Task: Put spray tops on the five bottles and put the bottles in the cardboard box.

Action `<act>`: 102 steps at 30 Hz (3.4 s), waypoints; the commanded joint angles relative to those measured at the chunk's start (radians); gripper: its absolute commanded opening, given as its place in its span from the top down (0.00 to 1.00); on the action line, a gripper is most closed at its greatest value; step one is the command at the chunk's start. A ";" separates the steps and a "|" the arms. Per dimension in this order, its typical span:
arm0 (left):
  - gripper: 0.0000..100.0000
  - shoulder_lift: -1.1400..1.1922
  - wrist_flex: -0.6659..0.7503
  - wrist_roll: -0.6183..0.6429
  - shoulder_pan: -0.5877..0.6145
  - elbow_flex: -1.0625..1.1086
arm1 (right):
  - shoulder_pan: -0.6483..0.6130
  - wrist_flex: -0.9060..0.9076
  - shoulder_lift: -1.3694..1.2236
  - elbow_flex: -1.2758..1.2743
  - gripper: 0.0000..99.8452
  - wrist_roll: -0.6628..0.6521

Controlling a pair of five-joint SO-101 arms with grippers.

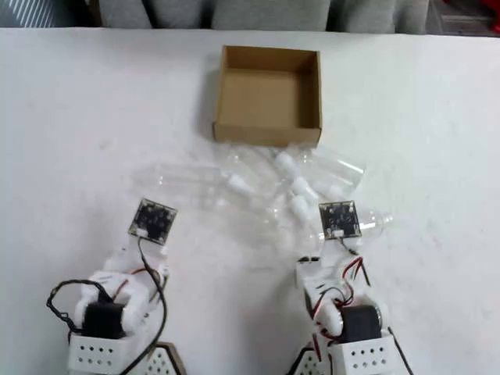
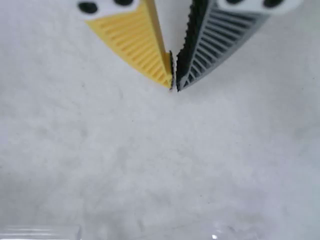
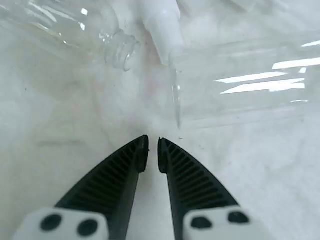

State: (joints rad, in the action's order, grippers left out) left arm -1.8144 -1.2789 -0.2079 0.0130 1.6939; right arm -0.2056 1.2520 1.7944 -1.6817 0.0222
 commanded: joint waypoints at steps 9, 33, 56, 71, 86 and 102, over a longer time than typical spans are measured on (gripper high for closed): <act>0.98 -0.015 -0.006 -0.002 0.002 0.000 | 0.001 0.010 0.004 -0.009 0.98 0.005; 0.98 -0.015 -0.006 -0.002 0.002 0.000 | 0.001 0.010 0.004 -0.009 0.98 0.005; 0.98 -0.015 -0.006 0.000 0.001 0.000 | 0.001 0.010 0.004 -0.009 0.98 0.005; 0.97 -0.015 0.267 -0.008 0.008 -0.009 | 0.001 0.010 0.004 -0.009 0.98 0.005; 0.97 -0.008 0.207 -0.091 -0.001 -0.347 | 0.002 0.010 0.004 -0.009 0.98 0.005; 0.97 0.720 0.210 0.273 -0.001 -0.822 | 0.002 0.010 0.004 -0.009 0.98 0.005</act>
State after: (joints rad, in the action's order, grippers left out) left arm -1.3940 -1.0671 -0.0713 0.0130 1.0955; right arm -0.2056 1.2520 1.7944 -1.6817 0.0222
